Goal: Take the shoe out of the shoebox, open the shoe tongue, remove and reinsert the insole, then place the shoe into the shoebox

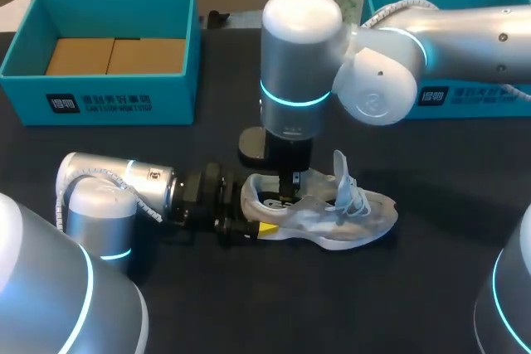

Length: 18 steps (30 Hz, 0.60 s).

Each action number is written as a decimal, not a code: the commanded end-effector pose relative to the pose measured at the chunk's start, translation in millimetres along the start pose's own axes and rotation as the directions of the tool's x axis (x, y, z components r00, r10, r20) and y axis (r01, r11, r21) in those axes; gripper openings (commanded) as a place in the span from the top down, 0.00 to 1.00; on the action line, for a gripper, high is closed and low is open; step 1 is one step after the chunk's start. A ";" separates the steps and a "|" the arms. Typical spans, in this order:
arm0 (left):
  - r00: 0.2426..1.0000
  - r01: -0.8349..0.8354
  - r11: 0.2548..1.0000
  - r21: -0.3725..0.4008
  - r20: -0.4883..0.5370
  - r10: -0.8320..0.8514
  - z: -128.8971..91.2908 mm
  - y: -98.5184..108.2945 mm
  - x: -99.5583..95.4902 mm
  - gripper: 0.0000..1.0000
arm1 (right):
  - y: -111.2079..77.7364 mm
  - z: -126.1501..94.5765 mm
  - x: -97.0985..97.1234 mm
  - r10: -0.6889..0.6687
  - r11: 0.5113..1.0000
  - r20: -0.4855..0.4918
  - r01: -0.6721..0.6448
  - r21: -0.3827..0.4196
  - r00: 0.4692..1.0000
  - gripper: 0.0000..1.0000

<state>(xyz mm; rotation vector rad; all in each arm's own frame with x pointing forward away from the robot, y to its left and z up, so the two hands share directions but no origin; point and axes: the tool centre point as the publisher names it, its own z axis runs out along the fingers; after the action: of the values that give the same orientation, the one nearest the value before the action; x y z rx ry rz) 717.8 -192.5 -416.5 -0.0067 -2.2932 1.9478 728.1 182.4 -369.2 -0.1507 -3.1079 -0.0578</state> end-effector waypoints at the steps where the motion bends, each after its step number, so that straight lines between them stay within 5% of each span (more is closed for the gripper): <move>1: 1.000 0.000 1.000 0.000 0.002 0.000 -0.1 0.6 0.5 1.00 | -4.6 9.6 -1.7 0.010 1.000 -0.005 -0.010 -0.015 1.000 1.00; 18: 1.000 0.000 1.000 0.000 0.002 0.000 -0.1 0.6 0.5 1.00 | -32.8 5.2 -7.4 0.078 0.997 0.029 -0.077 -0.019 0.997 1.00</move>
<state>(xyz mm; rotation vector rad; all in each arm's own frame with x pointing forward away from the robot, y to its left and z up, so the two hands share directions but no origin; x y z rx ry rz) 717.9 -192.4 -416.5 -0.0067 -2.2932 1.9478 733.2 153.8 -377.5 -0.2715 -3.1289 -0.0750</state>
